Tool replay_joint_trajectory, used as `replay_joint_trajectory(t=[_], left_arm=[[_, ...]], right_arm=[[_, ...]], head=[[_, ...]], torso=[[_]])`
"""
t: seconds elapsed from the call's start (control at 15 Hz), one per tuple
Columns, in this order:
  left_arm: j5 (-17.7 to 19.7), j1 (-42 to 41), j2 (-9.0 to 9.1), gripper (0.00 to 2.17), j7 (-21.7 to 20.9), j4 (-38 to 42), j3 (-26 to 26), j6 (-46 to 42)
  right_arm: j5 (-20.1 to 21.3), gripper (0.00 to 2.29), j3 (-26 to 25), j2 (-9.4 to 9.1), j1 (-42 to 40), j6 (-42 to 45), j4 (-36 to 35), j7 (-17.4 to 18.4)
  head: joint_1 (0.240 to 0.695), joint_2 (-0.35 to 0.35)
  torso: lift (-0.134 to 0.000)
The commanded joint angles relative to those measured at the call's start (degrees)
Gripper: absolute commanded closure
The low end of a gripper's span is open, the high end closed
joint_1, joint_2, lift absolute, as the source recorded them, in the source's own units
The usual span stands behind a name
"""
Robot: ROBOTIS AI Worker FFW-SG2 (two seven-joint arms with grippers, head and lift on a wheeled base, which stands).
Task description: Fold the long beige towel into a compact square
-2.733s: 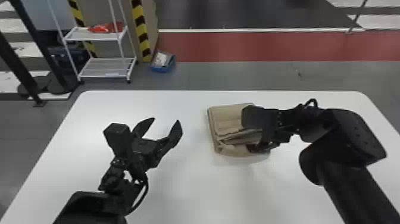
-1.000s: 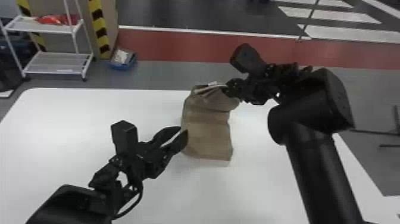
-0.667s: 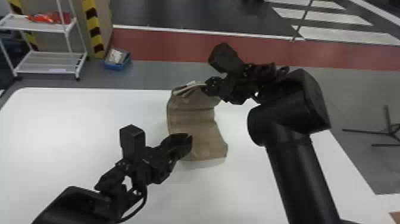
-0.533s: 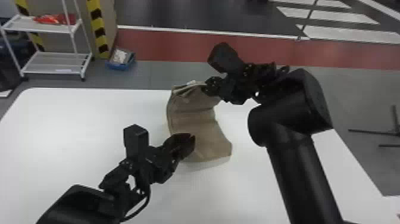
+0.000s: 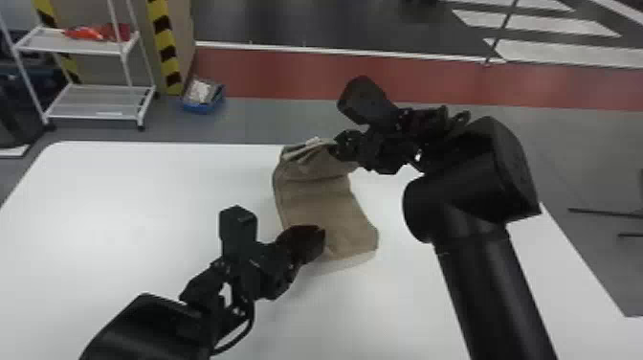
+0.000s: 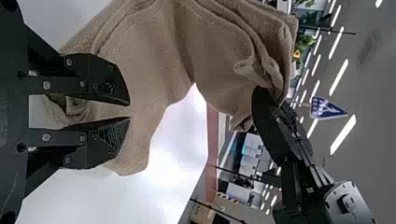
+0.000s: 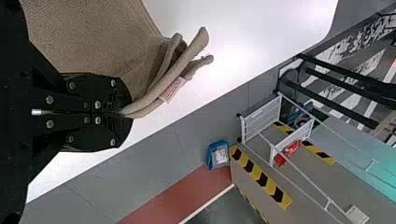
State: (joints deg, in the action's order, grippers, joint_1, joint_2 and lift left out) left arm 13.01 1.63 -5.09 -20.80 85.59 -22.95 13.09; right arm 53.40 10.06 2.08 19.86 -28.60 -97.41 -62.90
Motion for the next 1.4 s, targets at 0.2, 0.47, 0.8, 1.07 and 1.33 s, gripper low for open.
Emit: replay_joint_trajectory(t=[0.2,0.47,0.8,1.07,1.33], left_arm=[[-3.43,2.76,0.69,0.91,4.27,-4.99,-2.89,-0.47],[-3.69,3.38,0.69,0.91,5.33,-6.66,-2.54,-1.35],[-4.04,4.34,0.61,0.91,6.21,-7.8,-2.01,-2.05],[-4.13,4.26,0.61,0.91,6.21,-7.54,-1.39,-2.75],[-4.13,3.9,0.43,0.91,6.21,-7.01,-1.22,-2.75]], right_arm=[[0.21,1.65,1.01,1.61,-2.98,-0.19,-5.68,-1.26],[0.74,1.65,2.51,4.07,-6.5,-0.55,-8.06,-2.22],[0.83,1.65,3.3,5.13,-9.23,-0.55,-7.88,-2.4],[1.09,1.64,4.09,5.13,-9.4,-1.07,-5.86,-2.22],[0.92,1.64,5.23,5.13,-9.58,-1.43,-3.84,-1.7]], head=[[0.695,-0.161],[0.695,-0.157],[0.695,-0.154],[0.695,-0.148],[0.695,-0.143]], torso=[[-0.118],[-0.118],[-0.118],[-0.118],[-0.118]])
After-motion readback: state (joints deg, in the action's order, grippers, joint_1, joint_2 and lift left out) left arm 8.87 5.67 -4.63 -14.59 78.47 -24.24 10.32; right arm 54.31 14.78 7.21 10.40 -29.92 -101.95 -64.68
